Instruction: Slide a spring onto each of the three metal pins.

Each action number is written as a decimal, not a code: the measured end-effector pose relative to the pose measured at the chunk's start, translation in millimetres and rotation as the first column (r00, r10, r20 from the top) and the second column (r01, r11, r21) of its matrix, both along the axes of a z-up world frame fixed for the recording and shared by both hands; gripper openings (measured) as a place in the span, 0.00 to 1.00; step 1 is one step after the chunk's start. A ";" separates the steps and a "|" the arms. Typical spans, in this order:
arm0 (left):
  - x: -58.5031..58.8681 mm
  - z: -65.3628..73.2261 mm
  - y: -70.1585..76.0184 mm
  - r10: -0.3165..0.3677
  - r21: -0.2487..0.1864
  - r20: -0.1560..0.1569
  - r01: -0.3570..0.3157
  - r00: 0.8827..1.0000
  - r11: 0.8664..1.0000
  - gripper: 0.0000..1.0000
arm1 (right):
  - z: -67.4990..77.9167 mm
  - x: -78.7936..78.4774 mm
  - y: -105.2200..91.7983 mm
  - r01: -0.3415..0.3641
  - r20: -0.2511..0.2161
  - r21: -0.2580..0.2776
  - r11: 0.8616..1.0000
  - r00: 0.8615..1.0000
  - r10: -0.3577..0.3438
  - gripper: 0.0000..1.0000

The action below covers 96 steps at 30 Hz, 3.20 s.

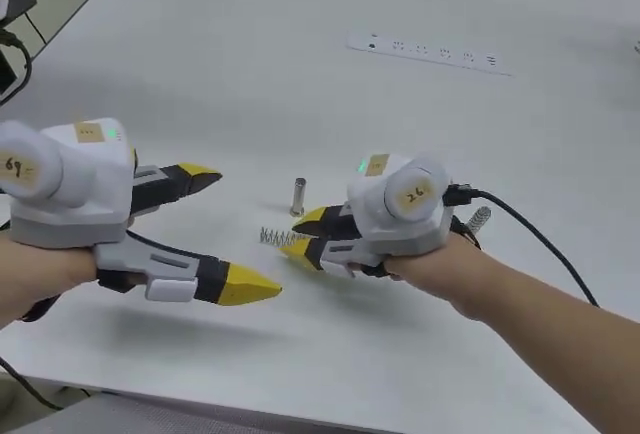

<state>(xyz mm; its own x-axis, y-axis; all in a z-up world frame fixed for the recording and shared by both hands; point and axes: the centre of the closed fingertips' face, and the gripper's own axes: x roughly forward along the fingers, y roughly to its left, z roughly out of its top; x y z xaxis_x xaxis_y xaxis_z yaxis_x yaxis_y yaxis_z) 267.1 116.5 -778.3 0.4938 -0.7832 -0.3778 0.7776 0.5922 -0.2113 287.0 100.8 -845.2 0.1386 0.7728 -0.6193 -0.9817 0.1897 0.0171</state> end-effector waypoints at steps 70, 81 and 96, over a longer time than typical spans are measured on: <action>-15.8 1.6 -87.9 -0.298 -0.005 -0.008 0.298 0.954 0.955 0.53 | 51.8 -36.2 -98.4 -0.171 0.080 -0.018 0.985 0.982 0.172 0.08; -15.7 6.0 -107.6 -0.348 -0.019 0.021 0.348 0.937 0.937 0.34 | 57.3 -39.9 -98.6 -0.191 0.087 -0.017 0.982 0.978 0.191 0.08; -17.2 6.4 -116.9 -0.374 -0.029 0.038 0.375 0.927 0.927 0.16 | 64.1 -42.3 -102.1 -0.202 0.085 -0.012 0.979 0.976 0.202 0.08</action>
